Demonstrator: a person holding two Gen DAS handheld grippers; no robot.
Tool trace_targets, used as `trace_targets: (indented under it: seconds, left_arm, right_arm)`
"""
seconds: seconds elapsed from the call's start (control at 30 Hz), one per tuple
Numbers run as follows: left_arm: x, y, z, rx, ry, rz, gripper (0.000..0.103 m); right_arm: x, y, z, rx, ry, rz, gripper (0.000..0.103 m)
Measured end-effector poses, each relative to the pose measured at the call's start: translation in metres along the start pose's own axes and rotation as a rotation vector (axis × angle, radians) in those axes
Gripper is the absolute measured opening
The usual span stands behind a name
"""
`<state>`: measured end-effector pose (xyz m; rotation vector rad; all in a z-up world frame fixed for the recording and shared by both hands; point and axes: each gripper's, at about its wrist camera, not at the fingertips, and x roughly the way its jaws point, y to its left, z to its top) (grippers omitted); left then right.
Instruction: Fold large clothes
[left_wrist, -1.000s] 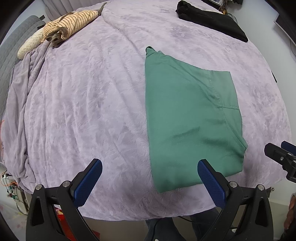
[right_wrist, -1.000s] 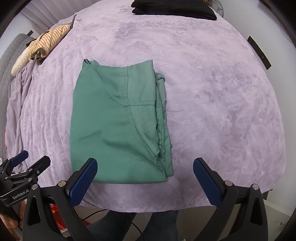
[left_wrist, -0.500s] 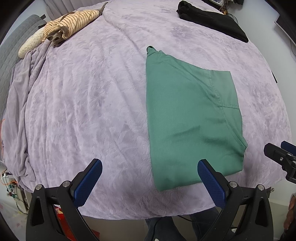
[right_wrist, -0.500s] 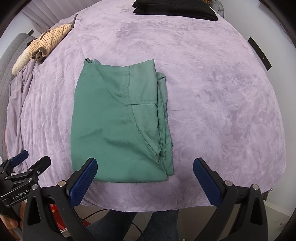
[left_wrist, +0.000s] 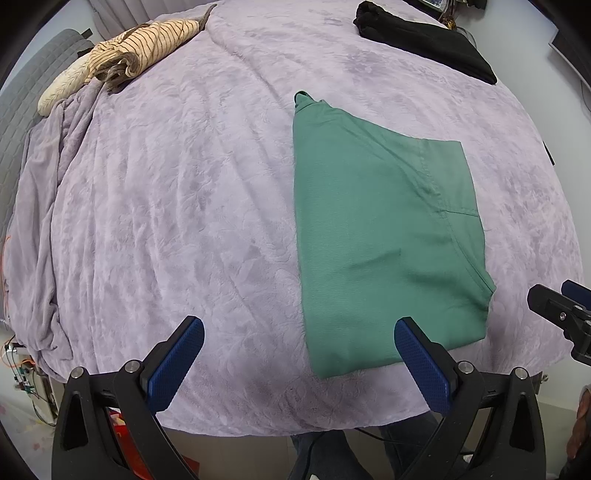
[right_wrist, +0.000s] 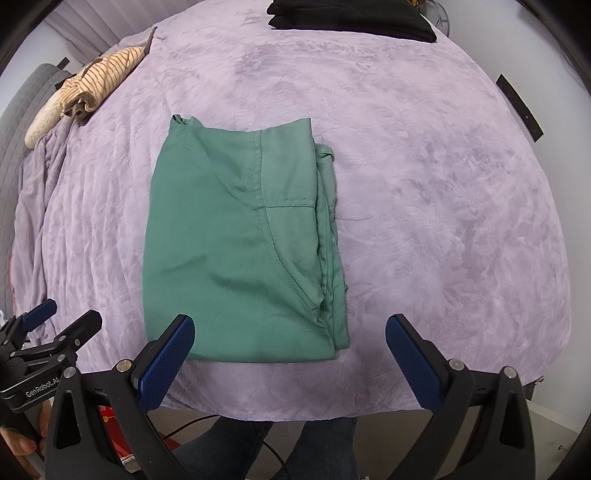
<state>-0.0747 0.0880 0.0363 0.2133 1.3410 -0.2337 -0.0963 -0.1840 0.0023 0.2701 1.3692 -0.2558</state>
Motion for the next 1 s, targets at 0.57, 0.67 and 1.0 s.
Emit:
trace_targets:
  seconds: [0.57, 0.67, 1.0]
  left_arm:
    - [-0.002, -0.0002, 0.0003, -0.03, -0.004, 0.029, 0.103]
    - [-0.0009, -0.0012, -0.0004, -0.033, 0.003, 0.027, 0.103]
    - [-0.0049, -0.0073, -0.0031, -0.026, -0.017, 0.017, 0.103]
  right_arm:
    - [-0.001, 0.0023, -0.0011, -0.005, 0.004, 0.002, 0.103]
    - [-0.0011, 0.0023, -0.001, -0.007, 0.003, 0.002, 0.103]
    - [-0.001, 0.0034, -0.002, -0.008, 0.005, 0.002, 0.103]
